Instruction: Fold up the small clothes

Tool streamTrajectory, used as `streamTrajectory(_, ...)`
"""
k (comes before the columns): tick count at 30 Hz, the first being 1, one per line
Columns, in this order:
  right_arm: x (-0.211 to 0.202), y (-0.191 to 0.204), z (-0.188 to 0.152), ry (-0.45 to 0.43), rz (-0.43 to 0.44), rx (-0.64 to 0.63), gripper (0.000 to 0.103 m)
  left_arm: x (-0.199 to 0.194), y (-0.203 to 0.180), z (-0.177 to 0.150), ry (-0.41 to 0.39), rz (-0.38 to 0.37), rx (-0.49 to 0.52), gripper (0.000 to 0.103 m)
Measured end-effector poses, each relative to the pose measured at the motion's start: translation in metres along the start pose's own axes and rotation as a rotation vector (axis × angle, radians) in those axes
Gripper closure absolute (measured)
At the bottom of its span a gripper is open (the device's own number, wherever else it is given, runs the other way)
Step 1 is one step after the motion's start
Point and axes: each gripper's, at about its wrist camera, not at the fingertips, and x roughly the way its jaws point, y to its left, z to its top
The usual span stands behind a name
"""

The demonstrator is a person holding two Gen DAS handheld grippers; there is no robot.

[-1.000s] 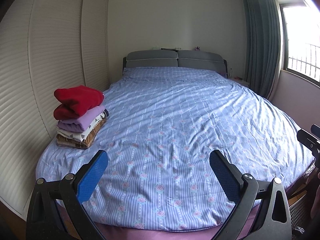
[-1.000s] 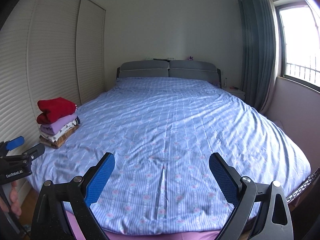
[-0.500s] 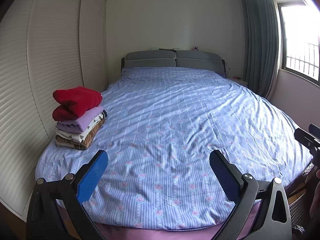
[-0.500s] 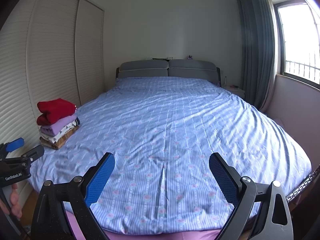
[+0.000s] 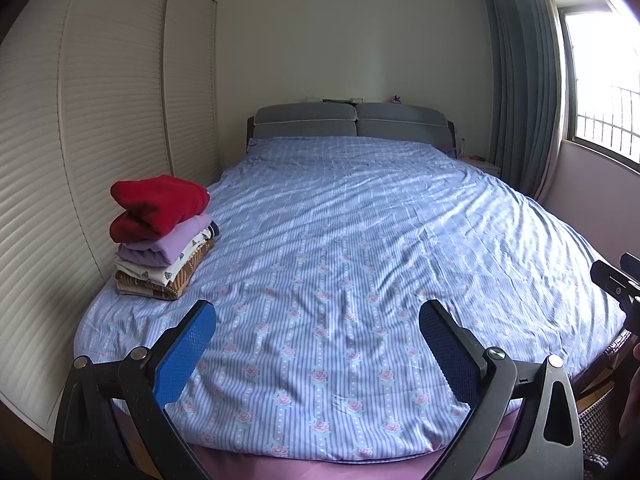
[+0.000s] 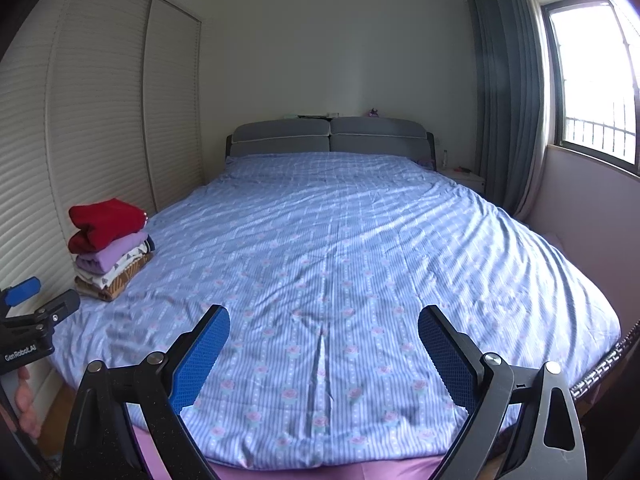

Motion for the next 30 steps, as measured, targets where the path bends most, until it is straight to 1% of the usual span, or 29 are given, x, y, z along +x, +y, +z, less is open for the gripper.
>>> streamTrajectory(13, 0.001, 0.0006, -0.0013, 0.0, -0.024, 0.005, 0.007, 0.0007, 0.0005, -0.0009, 0.0, 0.036, -0.009, 0.0)
streamTrajectory(30, 0.0012, 0.0022, -0.0018, 0.001, -0.015, 0.009, 0.007, 0.0029, 0.0018, -0.0032, 0.025, 0.024, -0.024, 0.0)
